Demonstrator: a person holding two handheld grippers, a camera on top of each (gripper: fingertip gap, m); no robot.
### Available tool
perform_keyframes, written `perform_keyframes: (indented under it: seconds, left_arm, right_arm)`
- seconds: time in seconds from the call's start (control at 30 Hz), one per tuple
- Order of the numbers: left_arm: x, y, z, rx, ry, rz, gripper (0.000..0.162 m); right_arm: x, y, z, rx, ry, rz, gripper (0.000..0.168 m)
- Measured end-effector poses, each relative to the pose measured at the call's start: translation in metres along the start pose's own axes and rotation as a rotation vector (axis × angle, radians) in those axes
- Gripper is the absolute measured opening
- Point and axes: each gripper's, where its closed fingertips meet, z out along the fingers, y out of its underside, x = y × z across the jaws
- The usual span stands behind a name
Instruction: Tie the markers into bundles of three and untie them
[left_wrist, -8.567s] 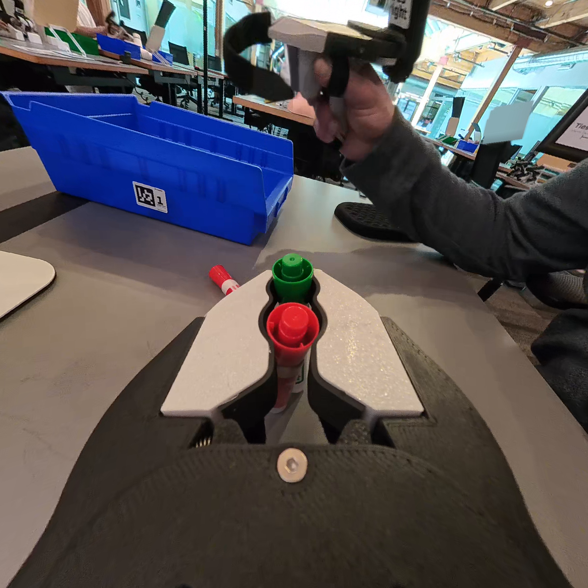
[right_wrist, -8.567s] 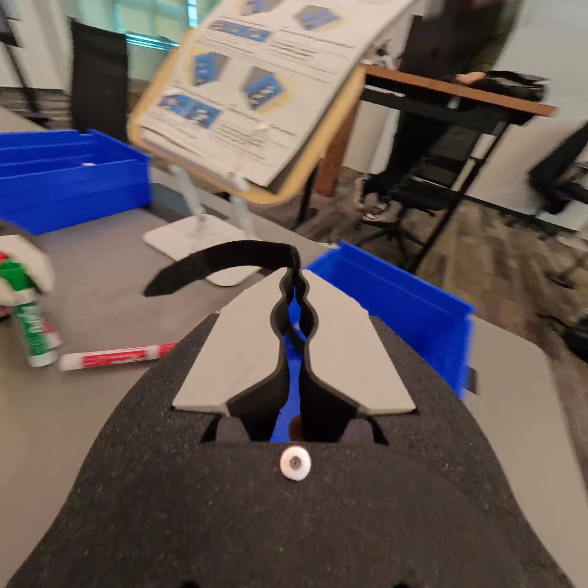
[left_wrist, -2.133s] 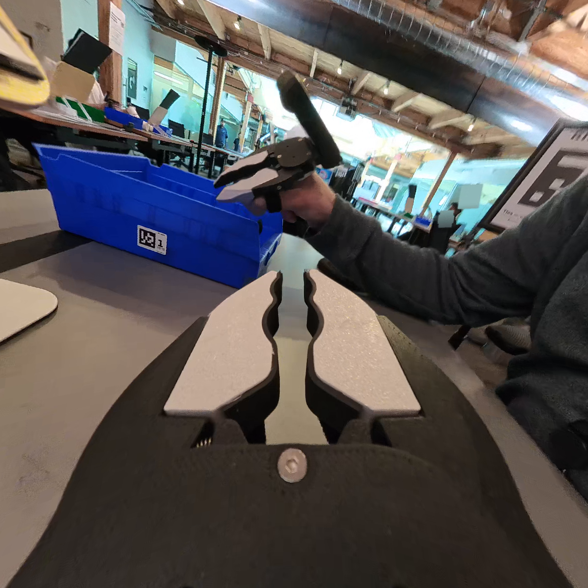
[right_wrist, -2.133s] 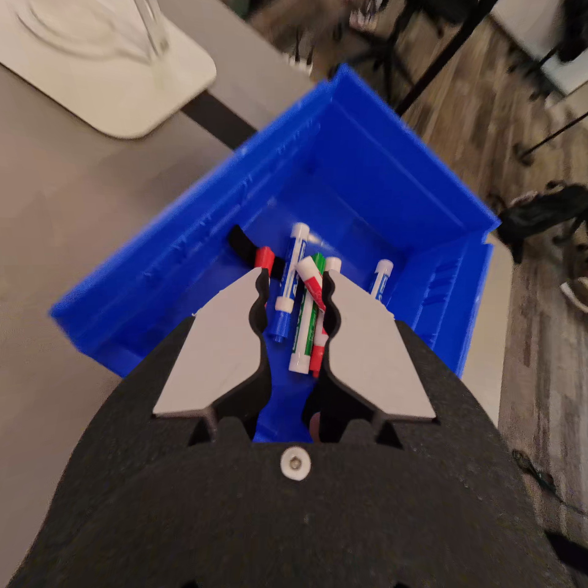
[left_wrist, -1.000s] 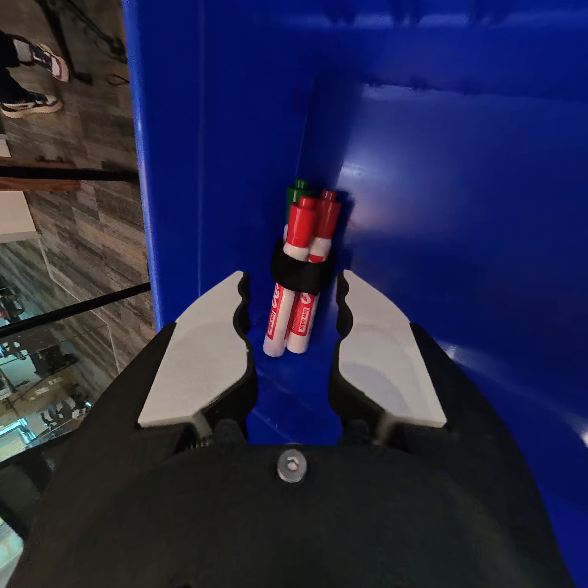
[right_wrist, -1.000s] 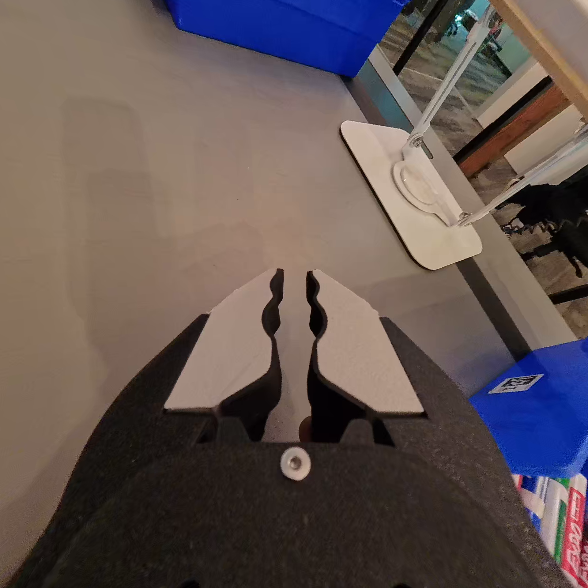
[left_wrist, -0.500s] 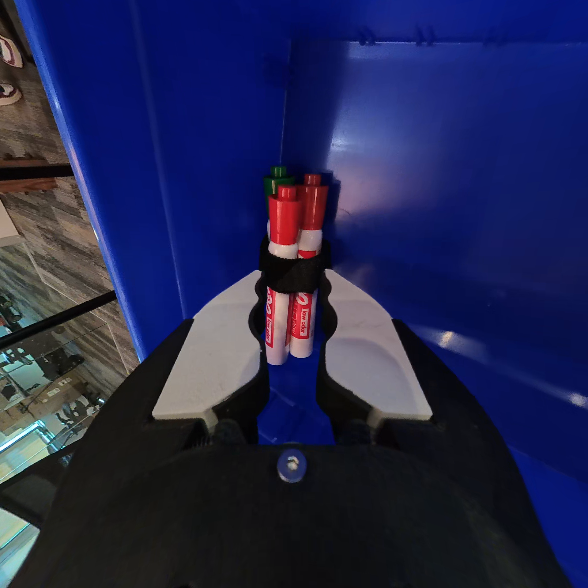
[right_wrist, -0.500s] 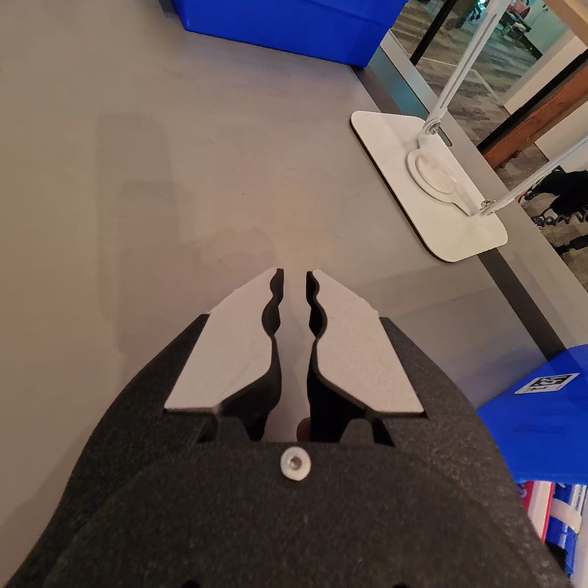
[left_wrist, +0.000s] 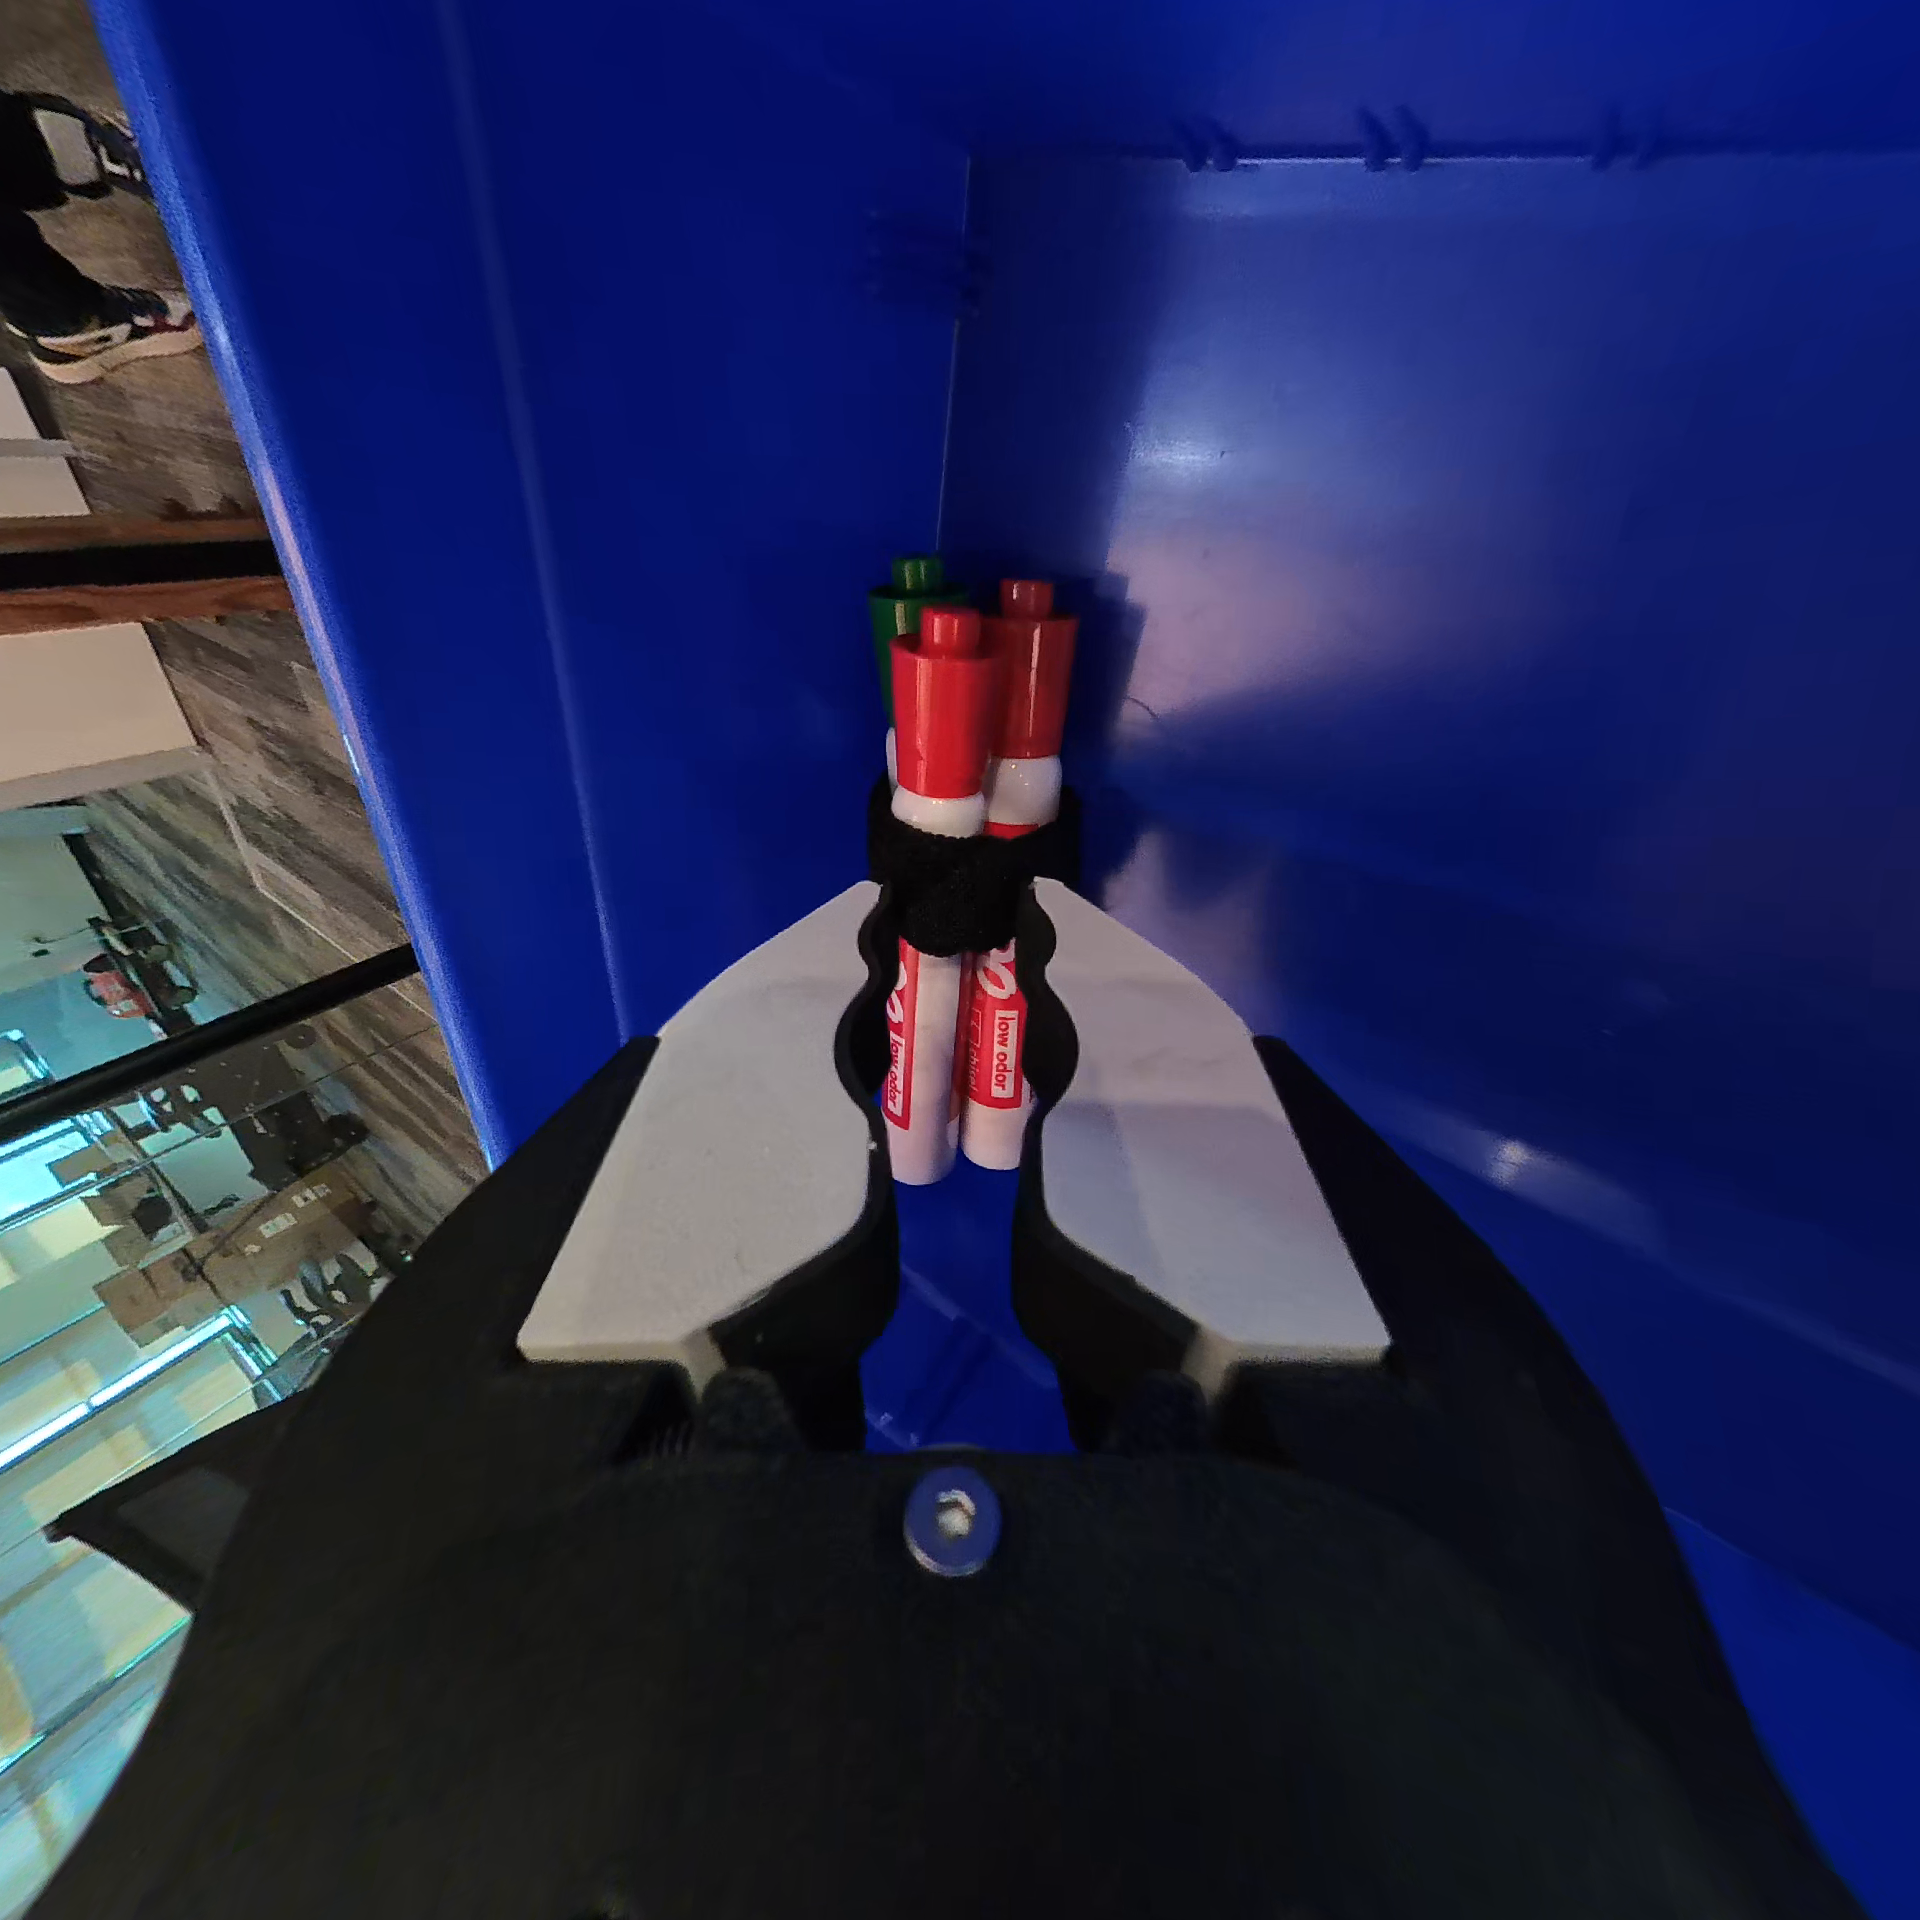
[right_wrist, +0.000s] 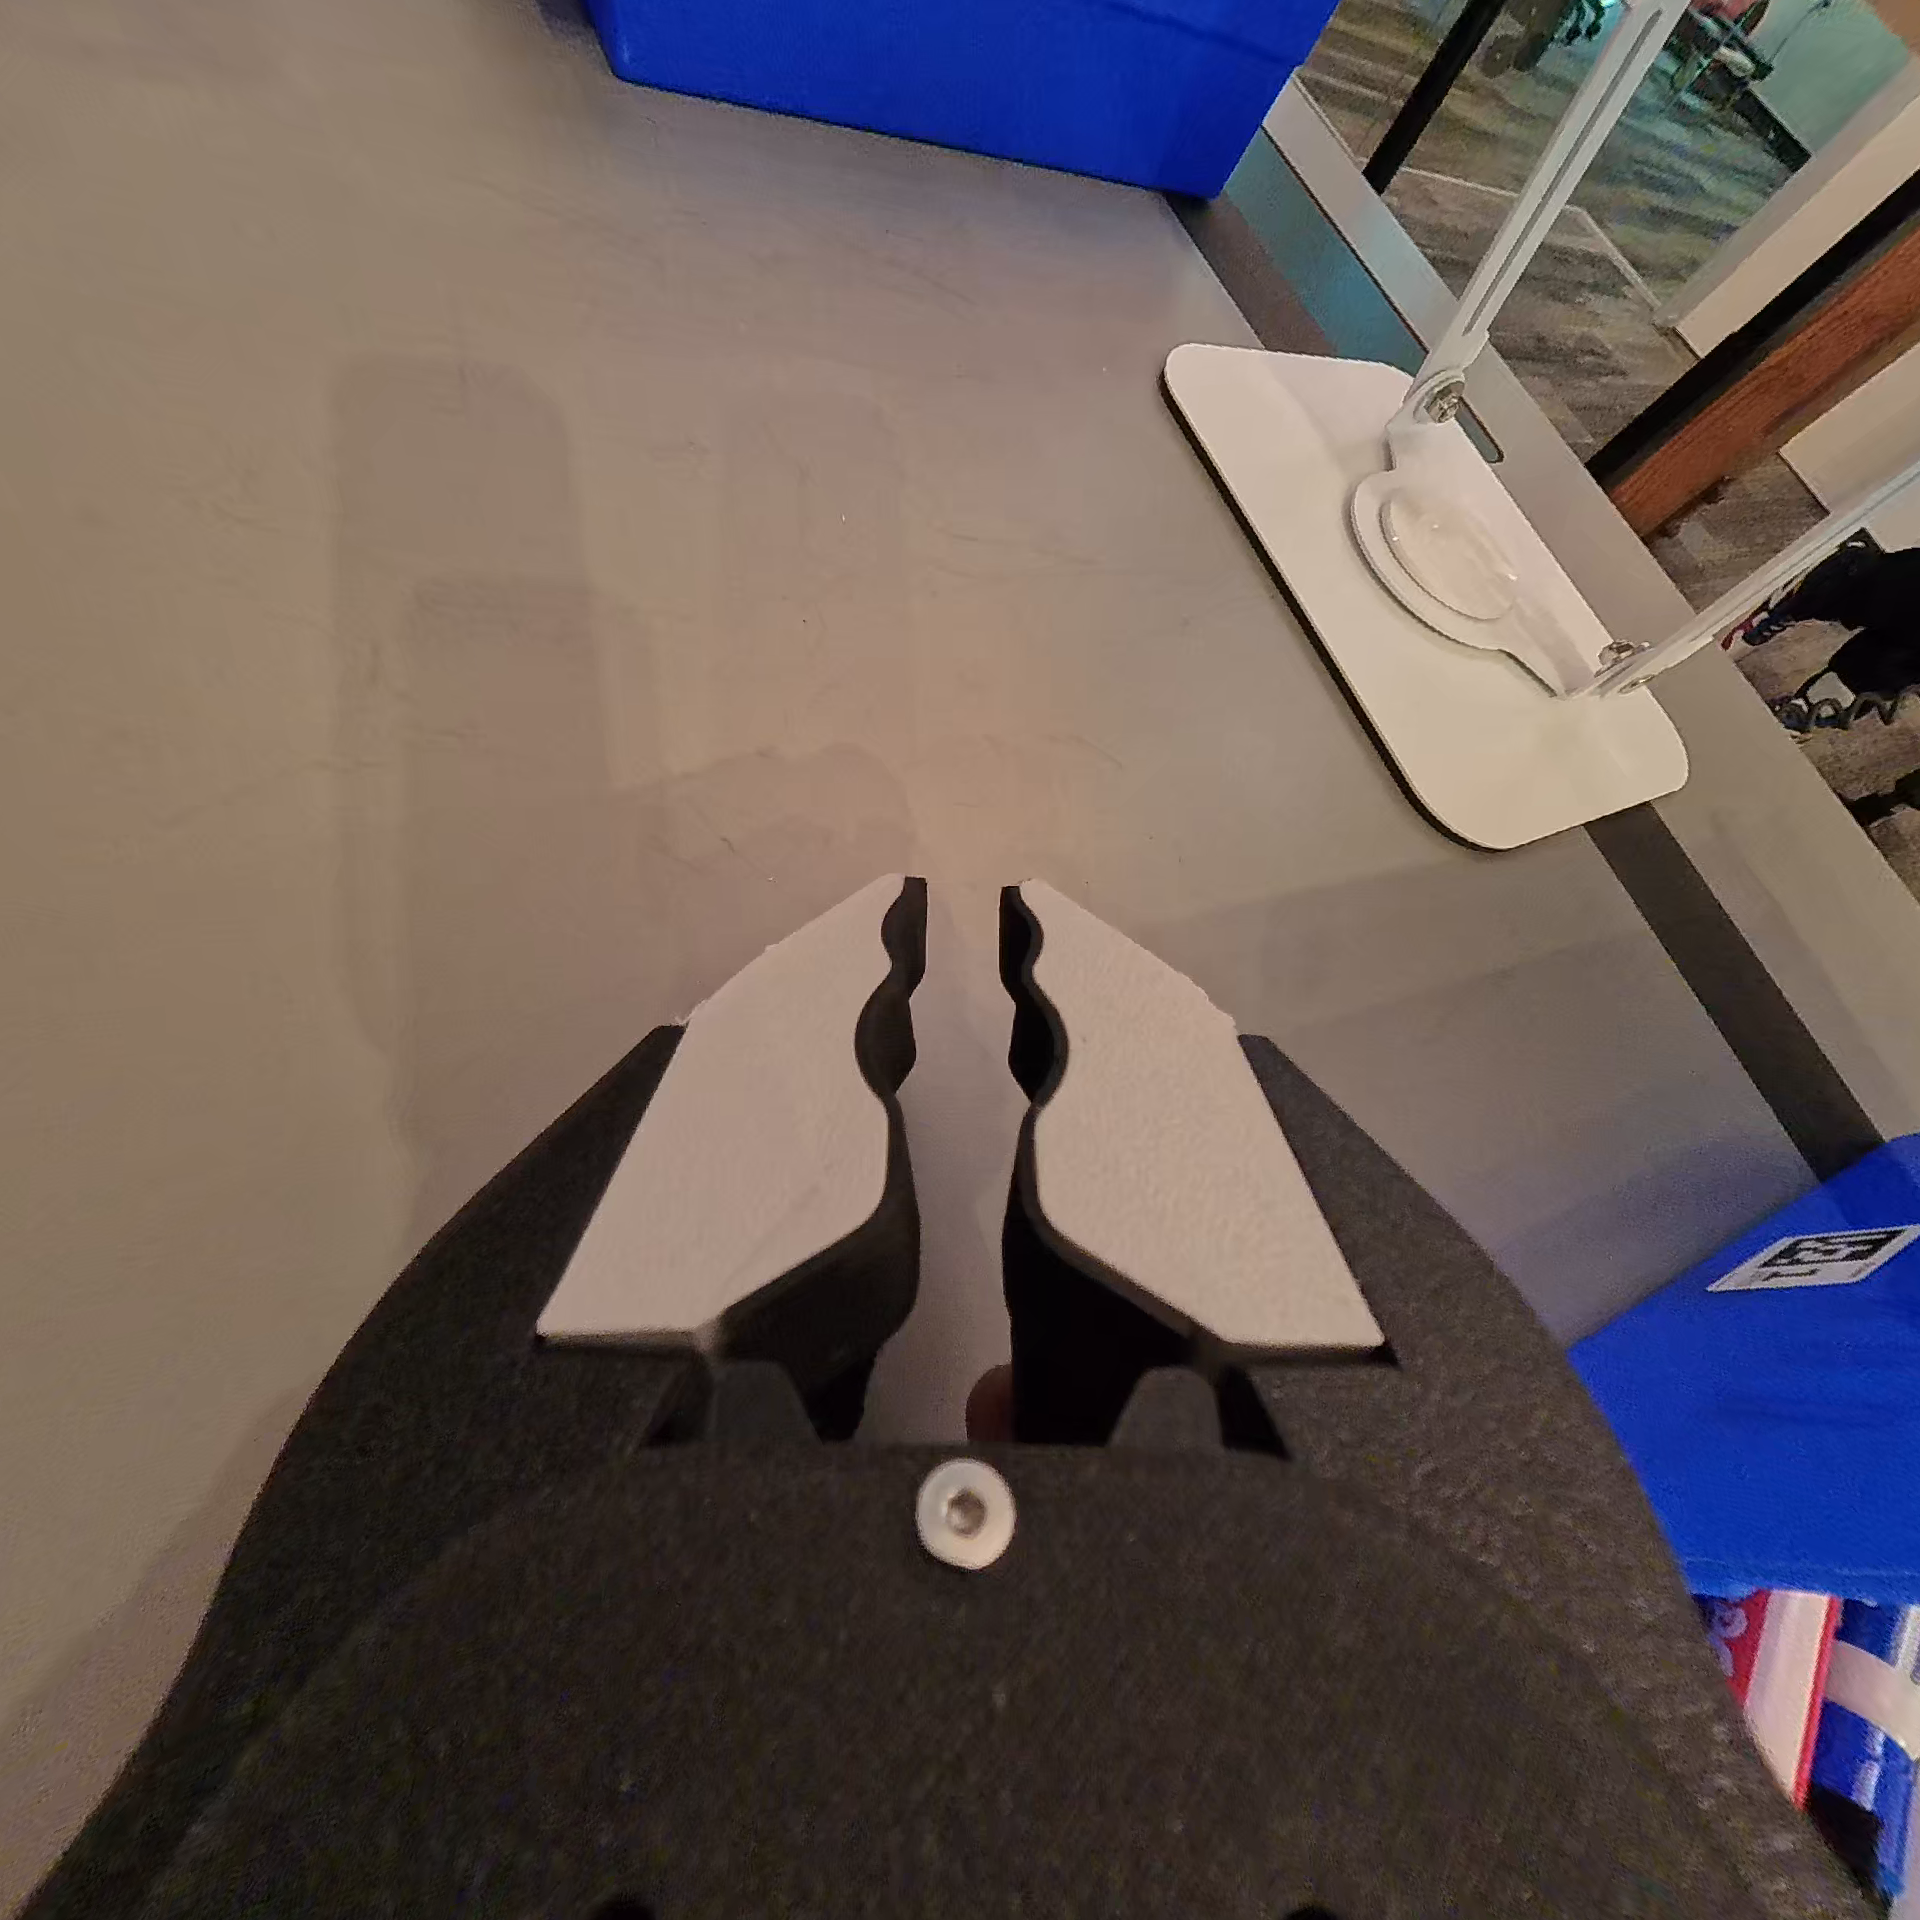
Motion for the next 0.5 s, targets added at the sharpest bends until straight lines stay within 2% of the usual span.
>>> perform_keyframes:
  seconds: [0.03, 0.5]
  left_arm:
    - [0.0, 0.0, -0.0004, 0.002, -0.006, -0.002, 0.02]
    - [0.0024, -0.0038, -0.008, 0.005, -0.085, -0.031, 0.009]
  right_arm:
    - [0.0002, -0.0004, -0.0002, 0.003, -0.001, 0.003, 0.013]
    - [0.0004, 0.0004, 0.0, 0.001, -0.007, 0.013, 0.013]
